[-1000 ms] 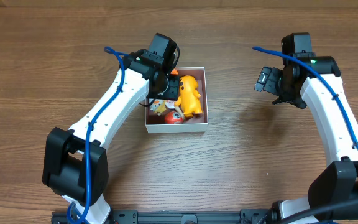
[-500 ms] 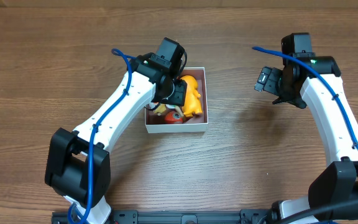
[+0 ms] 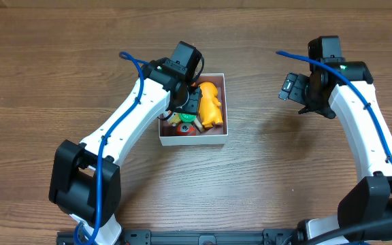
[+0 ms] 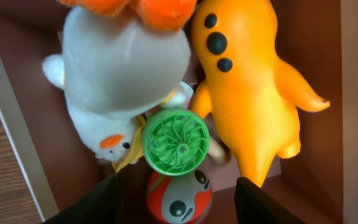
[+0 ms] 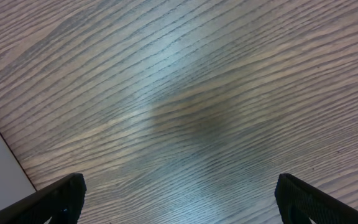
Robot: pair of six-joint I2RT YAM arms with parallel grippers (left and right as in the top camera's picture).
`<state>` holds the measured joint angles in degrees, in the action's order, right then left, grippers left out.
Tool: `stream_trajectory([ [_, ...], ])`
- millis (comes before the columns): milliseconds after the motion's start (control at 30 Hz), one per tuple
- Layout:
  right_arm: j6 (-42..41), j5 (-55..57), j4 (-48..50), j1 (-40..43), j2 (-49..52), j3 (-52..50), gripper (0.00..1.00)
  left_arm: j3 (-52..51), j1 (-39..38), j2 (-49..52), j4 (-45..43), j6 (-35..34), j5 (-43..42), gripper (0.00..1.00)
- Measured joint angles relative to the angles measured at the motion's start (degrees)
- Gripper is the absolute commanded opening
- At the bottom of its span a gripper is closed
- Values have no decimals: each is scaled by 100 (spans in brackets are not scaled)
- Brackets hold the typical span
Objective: Pack container
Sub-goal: 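Carry the green lid into the box and release it, then raise the left gripper out of the box to the upper left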
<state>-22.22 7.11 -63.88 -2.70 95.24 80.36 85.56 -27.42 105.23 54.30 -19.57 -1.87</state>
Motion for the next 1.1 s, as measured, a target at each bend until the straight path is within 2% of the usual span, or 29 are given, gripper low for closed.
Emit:
stream_trajectory([
  [567, -2, -2, 2, 0, 0, 0, 100, 116, 76, 4, -50, 0, 129, 59],
  [767, -2, -2, 0, 0, 0, 0, 100, 1174, 761, 4, 494, -138, 146, 76],
  [833, -4, -2, 2, 0, 0, 0, 100, 1453, 1097, 4, 647, -155, 155, 89],
  [867, -2, -2, 0, 0, 0, 0, 100, 1552, 1309, 4, 708, -164, 166, 100],
  [1100, -4, 0, 2, 0, 0, 0, 100, 1617, 2629, 4, 1126, -282, 190, 100],
])
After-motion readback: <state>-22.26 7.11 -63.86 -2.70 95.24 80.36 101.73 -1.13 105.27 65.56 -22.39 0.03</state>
